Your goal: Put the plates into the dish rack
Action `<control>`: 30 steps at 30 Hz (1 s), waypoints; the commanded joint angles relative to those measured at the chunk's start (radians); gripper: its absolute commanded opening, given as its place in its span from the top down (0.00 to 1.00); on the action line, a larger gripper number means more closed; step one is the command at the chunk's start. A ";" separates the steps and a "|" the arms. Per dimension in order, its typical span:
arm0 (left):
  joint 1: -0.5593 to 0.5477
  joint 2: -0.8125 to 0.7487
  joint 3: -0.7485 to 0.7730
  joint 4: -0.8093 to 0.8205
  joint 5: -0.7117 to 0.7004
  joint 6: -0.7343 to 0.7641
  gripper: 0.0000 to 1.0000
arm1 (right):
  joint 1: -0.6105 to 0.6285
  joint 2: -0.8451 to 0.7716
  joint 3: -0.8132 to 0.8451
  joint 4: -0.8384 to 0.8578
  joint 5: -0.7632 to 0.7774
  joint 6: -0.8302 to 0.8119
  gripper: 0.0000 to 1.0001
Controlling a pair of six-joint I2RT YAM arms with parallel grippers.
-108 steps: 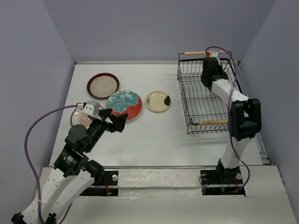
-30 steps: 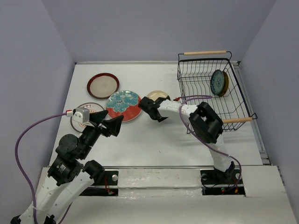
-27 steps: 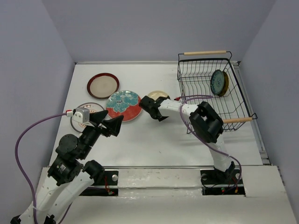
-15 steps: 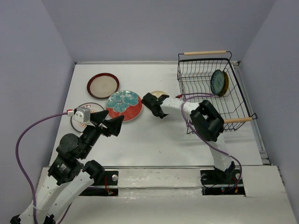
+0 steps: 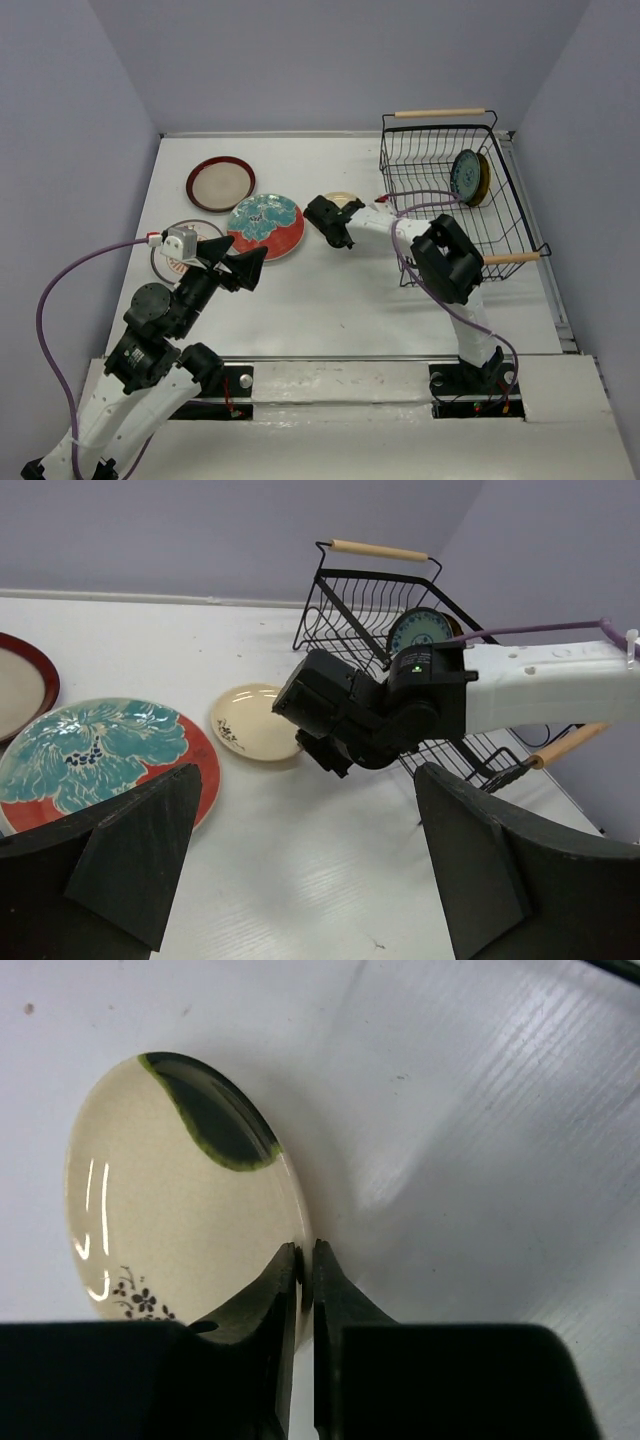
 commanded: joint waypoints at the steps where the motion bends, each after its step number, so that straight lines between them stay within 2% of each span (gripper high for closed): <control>1: -0.002 0.015 0.001 0.040 0.002 0.011 0.01 | -0.007 -0.087 -0.012 -0.018 0.135 -0.099 0.93; 7: 0.001 0.022 0.002 0.043 -0.006 0.014 0.01 | 0.016 -0.120 0.049 -0.143 0.264 -0.166 0.93; 11: 0.004 0.029 0.001 0.042 -0.001 0.014 0.01 | 0.056 -0.087 0.181 -0.280 0.357 -0.217 0.93; 15: 0.006 0.033 0.001 0.043 -0.003 0.014 0.01 | 0.084 -0.066 0.314 -0.321 0.437 -0.351 0.93; 18: 0.006 0.036 0.001 0.042 -0.001 0.015 0.01 | 0.104 -0.078 0.353 -0.311 0.469 -0.453 0.93; 19: 0.006 0.036 0.001 0.043 -0.001 0.015 0.01 | 0.104 -0.095 0.362 -0.283 0.463 -0.508 0.93; 20: 0.009 0.039 0.001 0.043 -0.001 0.015 0.01 | 0.104 -0.107 0.358 -0.166 0.451 -0.583 0.93; 21: 0.009 0.039 0.001 0.042 -0.001 0.015 0.01 | 0.104 -0.124 0.345 -0.085 0.430 -0.776 0.93; 22: 0.010 0.041 0.001 0.043 -0.001 0.015 0.01 | 0.104 -0.144 0.324 0.024 0.401 -0.900 0.93; 23: 0.010 0.042 0.002 0.040 -0.001 0.014 0.01 | 0.104 -0.196 0.253 0.282 0.315 -1.026 0.93; 24: 0.010 0.042 0.001 0.042 -0.001 0.015 0.01 | 0.104 -0.222 0.215 0.388 0.269 -1.238 0.93; 25: 0.012 0.042 0.002 0.040 -0.003 0.015 0.01 | 0.104 -0.244 0.192 0.468 0.229 -1.308 0.93; 26: 0.012 0.042 0.002 0.039 -0.006 0.015 0.01 | 0.093 -0.265 0.206 0.520 0.150 -1.393 0.93; 30: 0.013 0.042 0.002 0.039 -0.009 0.012 0.01 | 0.084 -0.308 0.321 0.518 0.098 -1.574 0.93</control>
